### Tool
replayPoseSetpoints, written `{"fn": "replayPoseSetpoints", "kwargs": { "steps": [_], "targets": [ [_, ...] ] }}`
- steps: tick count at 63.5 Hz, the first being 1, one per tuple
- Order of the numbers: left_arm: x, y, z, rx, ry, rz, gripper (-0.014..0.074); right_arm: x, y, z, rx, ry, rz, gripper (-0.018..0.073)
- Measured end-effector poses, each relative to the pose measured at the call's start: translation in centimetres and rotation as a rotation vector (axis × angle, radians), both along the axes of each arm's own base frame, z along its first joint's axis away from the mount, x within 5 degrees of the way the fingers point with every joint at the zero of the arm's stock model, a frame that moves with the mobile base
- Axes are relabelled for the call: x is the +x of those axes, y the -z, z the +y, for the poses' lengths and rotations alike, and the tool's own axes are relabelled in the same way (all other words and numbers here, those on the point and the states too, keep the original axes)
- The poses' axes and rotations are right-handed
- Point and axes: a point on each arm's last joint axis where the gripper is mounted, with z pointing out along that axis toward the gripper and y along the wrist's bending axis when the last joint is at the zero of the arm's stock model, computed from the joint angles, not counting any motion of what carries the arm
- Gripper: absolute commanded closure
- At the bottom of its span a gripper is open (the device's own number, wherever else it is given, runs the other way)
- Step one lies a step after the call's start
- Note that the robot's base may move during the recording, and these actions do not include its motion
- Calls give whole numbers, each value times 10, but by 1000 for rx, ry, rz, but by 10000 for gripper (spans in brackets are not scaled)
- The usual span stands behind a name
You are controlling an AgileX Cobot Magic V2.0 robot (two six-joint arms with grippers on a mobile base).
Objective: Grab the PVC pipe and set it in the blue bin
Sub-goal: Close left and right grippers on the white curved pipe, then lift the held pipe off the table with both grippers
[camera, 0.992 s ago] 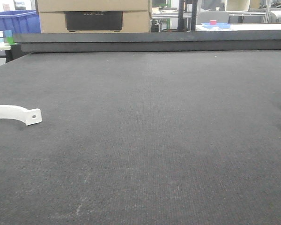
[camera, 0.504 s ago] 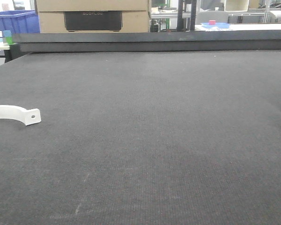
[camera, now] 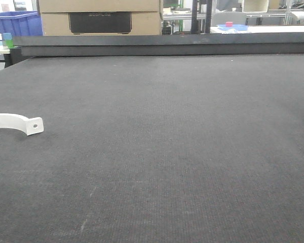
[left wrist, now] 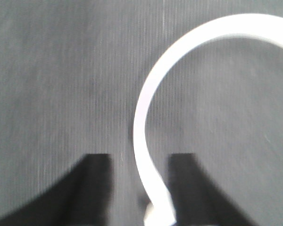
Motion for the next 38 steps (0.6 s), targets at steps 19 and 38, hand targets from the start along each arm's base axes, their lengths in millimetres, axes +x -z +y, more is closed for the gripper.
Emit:
{"fn": "replayPoseSetpoints", "kwargs": {
  "steps": [19, 38],
  "targets": [
    [20, 41, 3, -19, 4, 122, 302, 1, 0, 0, -3, -6, -9, 721],
    [25, 53, 4, -22, 7, 148, 371, 2, 0, -1, -7, -6, -18, 721]
  ]
}}
